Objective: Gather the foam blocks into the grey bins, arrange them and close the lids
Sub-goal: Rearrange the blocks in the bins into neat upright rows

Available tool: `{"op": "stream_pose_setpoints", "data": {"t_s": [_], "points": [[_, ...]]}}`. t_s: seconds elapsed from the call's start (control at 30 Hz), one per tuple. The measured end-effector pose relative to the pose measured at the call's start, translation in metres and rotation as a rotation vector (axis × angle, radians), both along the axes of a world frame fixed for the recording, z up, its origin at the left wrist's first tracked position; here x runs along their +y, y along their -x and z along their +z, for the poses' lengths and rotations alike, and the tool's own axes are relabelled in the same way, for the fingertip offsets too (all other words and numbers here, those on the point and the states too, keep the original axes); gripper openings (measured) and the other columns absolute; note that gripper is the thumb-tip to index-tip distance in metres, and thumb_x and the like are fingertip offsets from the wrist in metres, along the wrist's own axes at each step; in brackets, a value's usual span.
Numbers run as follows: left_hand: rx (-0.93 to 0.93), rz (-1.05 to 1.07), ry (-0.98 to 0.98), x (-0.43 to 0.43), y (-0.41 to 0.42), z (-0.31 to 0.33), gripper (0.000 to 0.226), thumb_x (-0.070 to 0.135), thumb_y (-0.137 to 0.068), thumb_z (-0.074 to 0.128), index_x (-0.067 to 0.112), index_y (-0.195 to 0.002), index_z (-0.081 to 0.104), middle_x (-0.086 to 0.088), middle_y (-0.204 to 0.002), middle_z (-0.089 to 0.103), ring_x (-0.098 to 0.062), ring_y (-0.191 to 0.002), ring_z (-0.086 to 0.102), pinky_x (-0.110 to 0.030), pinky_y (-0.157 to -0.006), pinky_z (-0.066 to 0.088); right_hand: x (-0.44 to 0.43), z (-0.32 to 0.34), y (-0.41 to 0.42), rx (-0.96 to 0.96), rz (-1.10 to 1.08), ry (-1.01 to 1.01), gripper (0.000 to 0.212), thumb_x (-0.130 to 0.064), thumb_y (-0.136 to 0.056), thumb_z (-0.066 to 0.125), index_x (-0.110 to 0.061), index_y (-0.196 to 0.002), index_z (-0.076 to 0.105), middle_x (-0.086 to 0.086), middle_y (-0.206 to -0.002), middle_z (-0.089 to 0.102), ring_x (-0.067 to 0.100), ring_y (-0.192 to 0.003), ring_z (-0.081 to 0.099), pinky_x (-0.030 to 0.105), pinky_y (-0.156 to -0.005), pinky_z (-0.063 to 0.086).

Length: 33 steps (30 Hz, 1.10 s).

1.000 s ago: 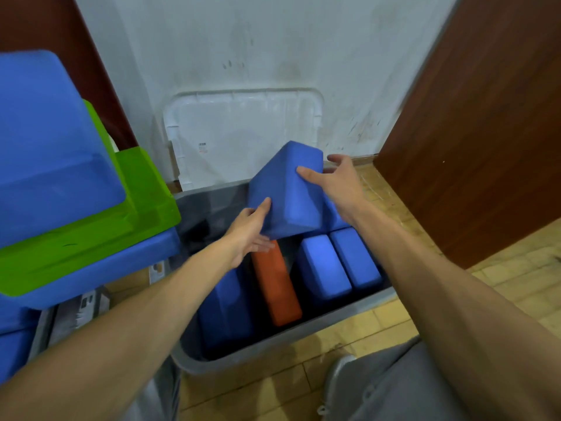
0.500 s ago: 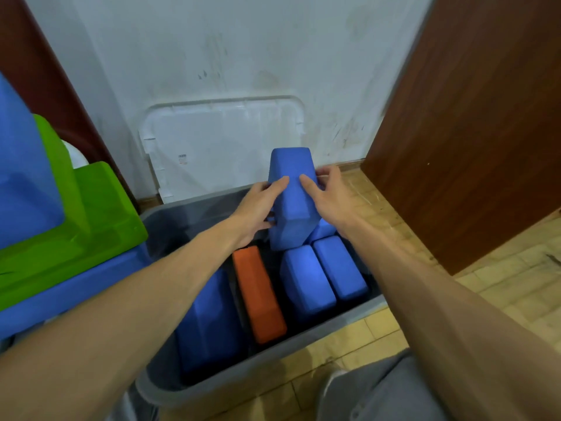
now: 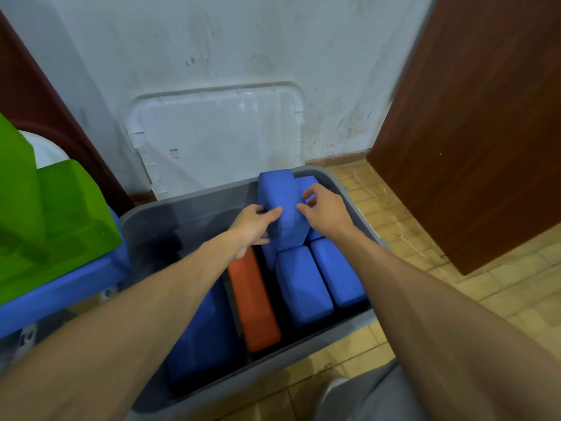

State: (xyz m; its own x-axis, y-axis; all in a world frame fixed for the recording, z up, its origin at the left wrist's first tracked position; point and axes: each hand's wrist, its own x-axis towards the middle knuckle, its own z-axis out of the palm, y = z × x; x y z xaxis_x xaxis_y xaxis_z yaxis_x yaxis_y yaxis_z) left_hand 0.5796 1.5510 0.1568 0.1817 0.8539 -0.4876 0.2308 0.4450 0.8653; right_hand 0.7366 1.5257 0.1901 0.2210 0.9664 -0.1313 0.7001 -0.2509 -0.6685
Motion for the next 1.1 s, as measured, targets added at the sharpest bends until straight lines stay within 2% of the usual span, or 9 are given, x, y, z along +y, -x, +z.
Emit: {"op": "stream_pose_setpoints", "data": {"t_s": [0.13, 0.23, 0.33, 0.43, 0.53, 0.67, 0.77, 0.9, 1.1], "points": [[0.063, -0.011, 0.032, 0.005, -0.006, -0.019, 0.045, 0.036, -0.091, 0.063, 0.017, -0.127, 0.046, -0.003, -0.099, 0.059, -0.021, -0.088, 0.061, -0.037, -0.084, 0.051, 0.006, -0.013, -0.008, -0.070, 0.059, 0.104, 0.027, -0.021, -0.087, 0.068, -0.013, -0.113, 0.066, 0.004, -0.106, 0.065, 0.018, -0.094, 0.060, 0.027, -0.074, 0.047], [0.130, 0.010, -0.003, 0.008, -0.013, -0.037, 0.037, 0.031, -0.087, 0.069, 0.011, -0.115, 0.054, -0.005, -0.093, 0.062, -0.019, -0.076, 0.061, -0.031, -0.073, 0.048, 0.006, -0.026, -0.009, -0.357, 0.182, 0.162, 0.013, -0.015, -0.089, 0.058, -0.016, -0.095, 0.070, 0.010, -0.105, 0.055, 0.028, -0.103, 0.051, 0.033, -0.078, 0.044], [0.166, 0.031, -0.010, 0.011, -0.015, -0.051, 0.056, 0.030, -0.083, 0.074, 0.005, -0.128, 0.053, -0.015, -0.113, 0.066, -0.024, -0.089, 0.065, -0.028, -0.072, 0.049, 0.003, -0.035, -0.006, -0.580, 0.248, 0.229, 0.031, -0.020, -0.094, 0.052, -0.020, -0.122, 0.063, 0.010, -0.126, 0.038, 0.035, -0.118, 0.036, 0.041, -0.097, 0.041], [0.204, 0.020, -0.010, 0.015, -0.012, -0.058, 0.065, 0.036, -0.079, 0.077, 0.006, -0.131, 0.053, -0.013, -0.116, 0.066, -0.023, -0.093, 0.066, -0.027, -0.079, 0.049, 0.003, -0.035, 0.000, -0.687, 0.278, 0.279, 0.034, -0.022, -0.093, 0.051, -0.021, -0.126, 0.058, 0.009, -0.135, 0.029, 0.036, -0.122, 0.030, 0.043, -0.100, 0.034], [0.270, -0.007, -0.058, 0.014, -0.014, -0.060, 0.066, 0.045, -0.078, 0.075, 0.009, -0.130, 0.054, -0.007, -0.117, 0.064, -0.028, -0.101, 0.065, -0.039, -0.095, 0.051, 0.004, -0.030, 0.001, -0.677, 0.283, 0.389, 0.039, -0.017, -0.090, 0.048, -0.022, -0.129, 0.053, 0.009, -0.139, 0.024, 0.037, -0.125, 0.027, 0.045, -0.104, 0.029], [0.291, -0.044, -0.091, 0.003, -0.006, -0.061, 0.048, 0.044, -0.090, 0.060, 0.012, -0.125, 0.057, -0.009, -0.118, 0.065, -0.030, -0.105, 0.063, -0.043, -0.095, 0.049, -0.001, -0.024, 0.006, -0.656, 0.227, 0.331, 0.041, -0.015, -0.089, 0.048, -0.021, -0.129, 0.053, 0.010, -0.134, 0.034, 0.034, -0.122, 0.034, 0.042, -0.104, 0.027], [0.380, -0.060, -0.152, -0.014, 0.022, -0.062, 0.026, 0.024, -0.095, 0.052, 0.011, -0.114, 0.065, -0.007, -0.117, 0.066, -0.027, -0.110, 0.061, -0.035, -0.096, 0.047, -0.006, -0.017, 0.015, -0.588, 0.217, 0.185, 0.033, -0.010, -0.089, 0.048, -0.011, -0.120, 0.060, 0.013, -0.124, 0.048, 0.032, -0.116, 0.046, 0.039, -0.096, 0.040], [0.479, -0.108, -0.227, -0.036, 0.075, -0.062, 0.029, 0.001, -0.087, 0.052, 0.009, -0.109, 0.069, -0.007, -0.111, 0.068, -0.023, -0.104, 0.063, -0.027, -0.084, 0.047, -0.017, -0.018, 0.047, -0.557, 0.378, 0.215, 0.024, -0.009, -0.087, 0.047, -0.006, -0.100, 0.066, 0.016, -0.107, 0.065, 0.035, -0.103, 0.059, 0.037, -0.080, 0.049], [0.677, -0.226, -0.152, -0.051, 0.137, -0.057, 0.034, 0.012, -0.086, 0.057, 0.009, -0.120, 0.060, -0.013, -0.130, 0.053, -0.029, -0.119, 0.050, -0.034, -0.099, 0.043, -0.048, -0.035, 0.106, -0.636, 0.607, 0.505, 0.040, -0.032, -0.094, 0.050, -0.005, -0.123, 0.056, 0.015, -0.123, 0.062, 0.034, -0.111, 0.058, 0.032, -0.084, 0.044]]}}
